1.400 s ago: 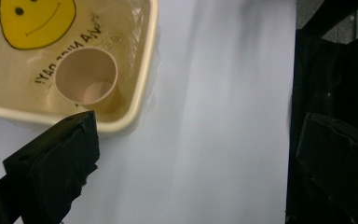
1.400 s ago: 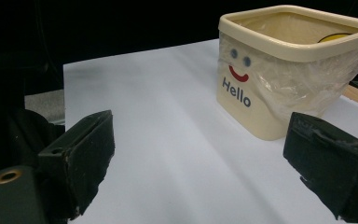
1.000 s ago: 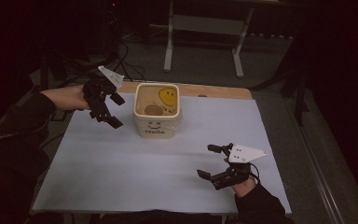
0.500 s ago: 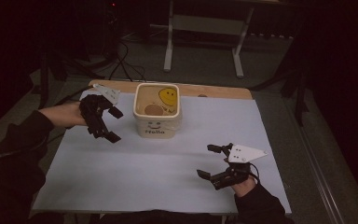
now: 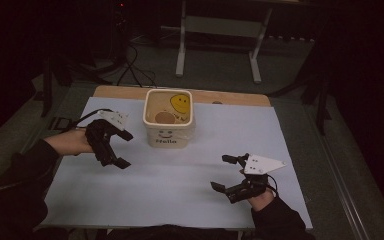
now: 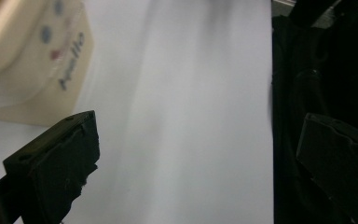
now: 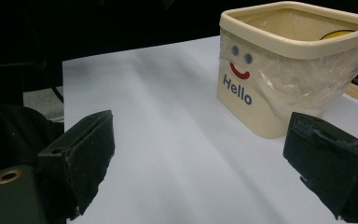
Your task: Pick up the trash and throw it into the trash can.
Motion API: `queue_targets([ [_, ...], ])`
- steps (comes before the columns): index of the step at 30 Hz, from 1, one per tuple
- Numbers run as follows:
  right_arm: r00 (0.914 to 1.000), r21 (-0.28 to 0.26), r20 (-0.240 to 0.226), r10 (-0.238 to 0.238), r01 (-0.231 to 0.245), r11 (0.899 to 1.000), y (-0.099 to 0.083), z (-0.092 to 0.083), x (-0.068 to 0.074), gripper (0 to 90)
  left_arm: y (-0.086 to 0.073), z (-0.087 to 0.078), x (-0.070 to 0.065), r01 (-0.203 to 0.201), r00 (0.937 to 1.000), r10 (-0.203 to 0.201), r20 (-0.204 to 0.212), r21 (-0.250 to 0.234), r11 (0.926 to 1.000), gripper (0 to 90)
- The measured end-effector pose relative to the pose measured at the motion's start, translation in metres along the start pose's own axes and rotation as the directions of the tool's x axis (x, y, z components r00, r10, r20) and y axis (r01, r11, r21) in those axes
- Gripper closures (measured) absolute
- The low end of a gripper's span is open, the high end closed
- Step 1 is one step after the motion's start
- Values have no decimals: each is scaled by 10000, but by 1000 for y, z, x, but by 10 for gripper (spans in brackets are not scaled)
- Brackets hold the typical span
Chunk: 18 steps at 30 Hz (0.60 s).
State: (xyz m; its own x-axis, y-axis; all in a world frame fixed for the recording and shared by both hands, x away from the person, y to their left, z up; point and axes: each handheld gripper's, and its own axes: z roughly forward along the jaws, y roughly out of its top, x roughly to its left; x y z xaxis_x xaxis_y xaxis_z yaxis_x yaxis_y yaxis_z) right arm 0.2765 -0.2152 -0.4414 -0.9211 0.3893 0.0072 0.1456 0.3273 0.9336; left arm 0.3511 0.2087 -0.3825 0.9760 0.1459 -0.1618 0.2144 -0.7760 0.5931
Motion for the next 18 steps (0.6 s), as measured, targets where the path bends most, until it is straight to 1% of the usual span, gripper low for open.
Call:
queue_targets([
  [1,10000,1,-17,5,-5,10000,0,0,0,86,-2,3,-2,-3,10000,3,-98,-40,10000,3],
  [6,10000,-28,13,5,-5,10000,0,0,0,87,-9,13,-8,26,10000,-26,-45,-35,10000,3],
  [8,10000,-23,10,12,-11,10000,0,0,0,87,-12,17,-13,-19,10000,18,-78,-163,9999,3],
  [10,10000,-30,11,13,-13,10000,0,0,0,86,-15,22,-15,23,10000,-23,3,-238,9997,3],
  [11,10000,-25,15,11,-11,10000,0,0,0,86,-17,24,-17,10,9999,-13,-129,-253,9997,3],
  [12,10000,-20,25,8,-8,10000,0,0,0,86,-18,27,-19,29,9999,-33,-151,-267,9996,3],
  [13,10000,-22,8,13,-13,10000,0,0,0,87,-20,29,-20,143,9999,-145,-63,-413,9990,3],
  [16,10000,-24,20,2,-2,10000,0,0,0,86,-26,33,-21,422,9991,-422,22,-869,9953,3],
  [17,10000,-28,29,1,0,10000,0,0,0,87,-28,35,-22,510,9987,-514,-12,-1012,9936,3],
  [18,10000,-20,29,7,-7,10000,0,0,0,87,-31,36,-22,566,9983,-579,-90,-1036,9930,3],
])
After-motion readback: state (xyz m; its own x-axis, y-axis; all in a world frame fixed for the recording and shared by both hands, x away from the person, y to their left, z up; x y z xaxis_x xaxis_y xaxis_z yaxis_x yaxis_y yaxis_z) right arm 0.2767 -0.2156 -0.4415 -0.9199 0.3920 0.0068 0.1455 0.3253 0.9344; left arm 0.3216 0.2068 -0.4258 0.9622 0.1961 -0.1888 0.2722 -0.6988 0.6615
